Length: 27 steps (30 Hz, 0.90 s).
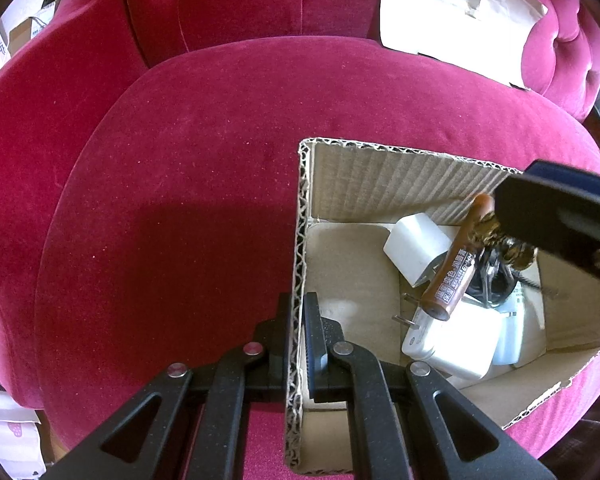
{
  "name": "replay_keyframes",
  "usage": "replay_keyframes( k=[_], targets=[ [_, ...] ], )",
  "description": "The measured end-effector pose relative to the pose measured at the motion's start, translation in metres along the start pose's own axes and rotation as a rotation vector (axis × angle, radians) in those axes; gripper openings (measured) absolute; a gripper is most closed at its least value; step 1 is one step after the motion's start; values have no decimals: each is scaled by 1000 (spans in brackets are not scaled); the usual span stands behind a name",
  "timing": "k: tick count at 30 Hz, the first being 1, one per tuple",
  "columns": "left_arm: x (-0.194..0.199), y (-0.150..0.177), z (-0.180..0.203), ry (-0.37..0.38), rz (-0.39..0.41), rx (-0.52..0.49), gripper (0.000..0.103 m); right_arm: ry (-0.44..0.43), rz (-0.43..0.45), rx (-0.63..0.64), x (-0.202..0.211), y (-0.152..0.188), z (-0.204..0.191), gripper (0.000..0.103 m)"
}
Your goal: Organize rigid objects
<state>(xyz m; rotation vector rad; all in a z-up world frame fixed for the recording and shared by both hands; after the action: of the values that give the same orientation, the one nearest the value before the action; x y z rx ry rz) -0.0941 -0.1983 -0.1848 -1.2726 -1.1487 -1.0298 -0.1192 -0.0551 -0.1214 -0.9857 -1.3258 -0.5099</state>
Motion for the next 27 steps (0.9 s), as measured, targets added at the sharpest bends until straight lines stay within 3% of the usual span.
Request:
replay_keyframes(
  k=[19,20,21,27],
  targets=[
    [0,0,4,0,-1,-3,5,-21,-31,-14,-22,2,6,28],
    [0,0,4,0,0,-3,5,-14,-27,-12,-21,2,7,32],
    [0,0,5,1,0,-2,5,-6,-21,-14,-19,2,8,47],
    [2,0,10,4,0,1,5,47,-23,-62,-20,4,24,83]
  ],
)
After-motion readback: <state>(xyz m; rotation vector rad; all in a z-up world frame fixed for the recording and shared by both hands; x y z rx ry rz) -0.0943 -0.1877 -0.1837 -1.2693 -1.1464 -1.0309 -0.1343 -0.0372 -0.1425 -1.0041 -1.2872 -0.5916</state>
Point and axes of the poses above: each gripper's, at about its wrist camera, not at the fingertips, and x roughly against the way its jaws point, z to its right, y to its underside, the point moved 6 cm from there along -x, roughly the way its jaws point, and after that the axes turned 14 degrees about -z, right-handed, at the moved point
